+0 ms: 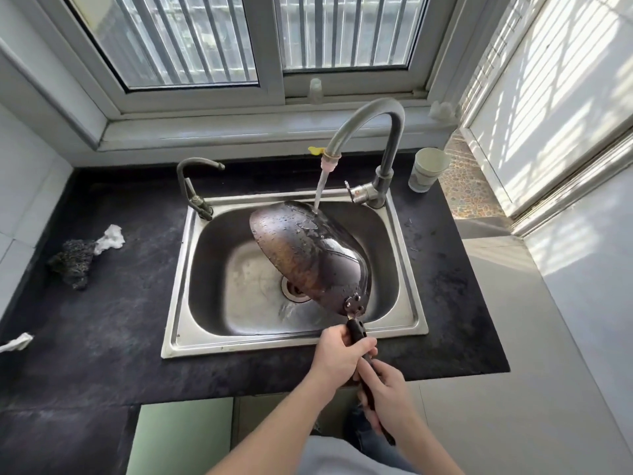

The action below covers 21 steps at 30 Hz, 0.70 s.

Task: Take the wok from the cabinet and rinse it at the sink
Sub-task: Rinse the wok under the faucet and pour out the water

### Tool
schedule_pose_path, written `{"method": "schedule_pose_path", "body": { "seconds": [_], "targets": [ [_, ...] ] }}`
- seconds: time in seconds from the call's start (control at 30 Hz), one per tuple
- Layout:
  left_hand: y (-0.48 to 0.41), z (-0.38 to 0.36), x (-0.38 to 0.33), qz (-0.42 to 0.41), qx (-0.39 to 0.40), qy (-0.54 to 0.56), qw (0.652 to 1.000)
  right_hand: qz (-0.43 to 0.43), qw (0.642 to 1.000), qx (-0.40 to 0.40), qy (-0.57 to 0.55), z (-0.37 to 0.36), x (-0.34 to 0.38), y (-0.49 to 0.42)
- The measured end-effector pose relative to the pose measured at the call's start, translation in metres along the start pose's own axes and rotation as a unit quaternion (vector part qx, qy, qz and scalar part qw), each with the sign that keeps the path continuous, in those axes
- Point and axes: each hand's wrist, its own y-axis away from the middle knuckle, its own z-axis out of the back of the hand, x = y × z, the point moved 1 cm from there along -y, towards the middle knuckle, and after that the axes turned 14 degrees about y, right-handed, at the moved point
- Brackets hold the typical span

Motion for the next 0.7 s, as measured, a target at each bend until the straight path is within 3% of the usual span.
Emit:
{"method": "schedule_pose_path", "body": {
  "seconds": [0.47, 0.6, 0.7],
  "targets": [
    [-0.017, -0.024, -0.005, 0.022, 0.005, -0.065, 0.998, -0.048, 0.994, 0.022, -0.091, 0.026, 0.006, -0.007],
    [-0.017, -0.028, -0.006, 0.068, 0.013, 0.062, 0.996, -0.064, 0.988, 0.048, -0.129, 0.033, 0.013, -0.007],
    [-0.015, -0.031, -0.005, 0.129, 0.062, 0.249, 0.958, -0.073, 0.985, 0.057, -0.144, 0.038, 0.018, -0.008]
  ]
}}
